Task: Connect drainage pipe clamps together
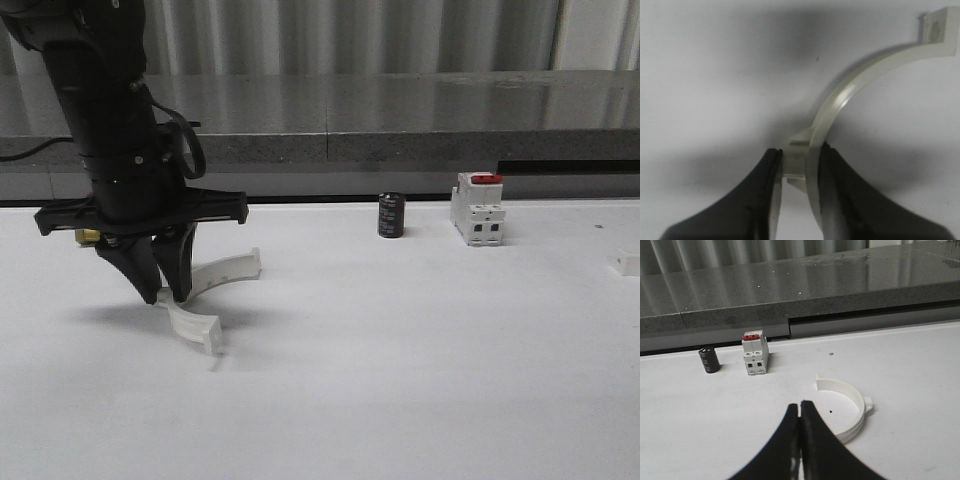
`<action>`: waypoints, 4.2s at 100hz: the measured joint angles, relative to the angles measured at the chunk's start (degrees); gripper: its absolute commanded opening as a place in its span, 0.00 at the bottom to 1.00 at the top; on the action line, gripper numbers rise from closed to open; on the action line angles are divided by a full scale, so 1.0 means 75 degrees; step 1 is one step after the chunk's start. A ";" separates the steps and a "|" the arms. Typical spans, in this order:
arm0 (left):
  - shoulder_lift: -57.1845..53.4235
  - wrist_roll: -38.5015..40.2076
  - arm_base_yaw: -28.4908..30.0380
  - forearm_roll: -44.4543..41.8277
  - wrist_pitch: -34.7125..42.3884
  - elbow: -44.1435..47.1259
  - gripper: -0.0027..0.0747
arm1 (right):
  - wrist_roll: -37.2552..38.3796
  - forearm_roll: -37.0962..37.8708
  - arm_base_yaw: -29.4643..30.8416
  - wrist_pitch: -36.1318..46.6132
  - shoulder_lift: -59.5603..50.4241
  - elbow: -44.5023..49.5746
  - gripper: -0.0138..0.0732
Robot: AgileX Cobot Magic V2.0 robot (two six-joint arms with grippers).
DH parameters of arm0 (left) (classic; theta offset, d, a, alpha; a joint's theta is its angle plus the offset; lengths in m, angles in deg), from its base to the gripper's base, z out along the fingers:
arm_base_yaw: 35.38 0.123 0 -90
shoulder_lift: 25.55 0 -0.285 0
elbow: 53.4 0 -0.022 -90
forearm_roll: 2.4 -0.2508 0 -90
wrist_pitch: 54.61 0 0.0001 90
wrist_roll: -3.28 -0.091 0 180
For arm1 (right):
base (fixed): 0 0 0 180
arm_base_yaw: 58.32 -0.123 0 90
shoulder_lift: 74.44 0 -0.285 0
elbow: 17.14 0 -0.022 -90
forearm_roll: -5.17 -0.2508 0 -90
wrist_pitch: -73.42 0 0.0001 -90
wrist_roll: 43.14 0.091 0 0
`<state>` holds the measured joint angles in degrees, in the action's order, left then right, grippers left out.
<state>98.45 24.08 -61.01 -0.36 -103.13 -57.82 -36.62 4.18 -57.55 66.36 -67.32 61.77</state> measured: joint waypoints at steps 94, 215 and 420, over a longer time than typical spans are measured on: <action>-0.0220 -0.0202 -0.0035 -0.0190 0.0166 -0.0013 0.70 | -0.0029 0.0000 0.0000 0.0000 0.0000 0.0000 0.08; -1.0227 -0.2031 0.2091 0.0047 0.2627 0.6258 0.61 | 0.0000 0.0000 0.0000 0.0000 0.0000 0.0000 0.08; -1.1715 -0.2034 0.2091 0.0066 0.2677 0.7241 0.01 | -0.0246 -0.0104 0.0345 -0.5434 0.9476 -0.8009 0.70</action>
<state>10.59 8.83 -45.33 0.14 -83.05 -3.51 -38.47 3.40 -54.96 25.60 3.75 1.70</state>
